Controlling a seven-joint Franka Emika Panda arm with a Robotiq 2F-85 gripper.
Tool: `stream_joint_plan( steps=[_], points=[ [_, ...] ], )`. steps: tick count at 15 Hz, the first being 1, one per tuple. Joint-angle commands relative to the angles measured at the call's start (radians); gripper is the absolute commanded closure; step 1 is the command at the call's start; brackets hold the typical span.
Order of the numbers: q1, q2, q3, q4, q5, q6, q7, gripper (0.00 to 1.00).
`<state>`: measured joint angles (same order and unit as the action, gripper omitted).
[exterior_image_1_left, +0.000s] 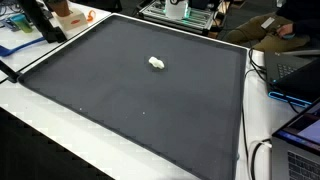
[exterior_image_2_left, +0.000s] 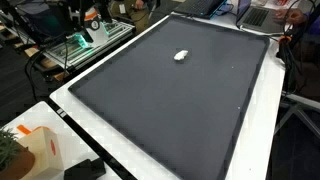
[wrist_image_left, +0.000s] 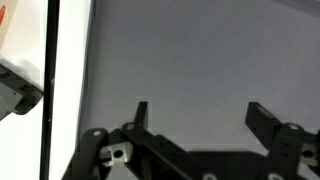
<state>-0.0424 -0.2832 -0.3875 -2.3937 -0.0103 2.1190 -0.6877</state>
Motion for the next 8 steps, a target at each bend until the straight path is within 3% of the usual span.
stream_joint_plan(
  steps=[1, 4, 8],
  points=[
    [-0.039, 0.004, 0.037, 0.001, 0.013, -0.002, -0.010, 0.00],
    [-0.039, 0.004, 0.037, 0.001, 0.013, -0.002, -0.010, 0.00],
    [-0.058, -0.053, 0.070, -0.103, 0.102, 0.103, 0.127, 0.00]
  ],
)
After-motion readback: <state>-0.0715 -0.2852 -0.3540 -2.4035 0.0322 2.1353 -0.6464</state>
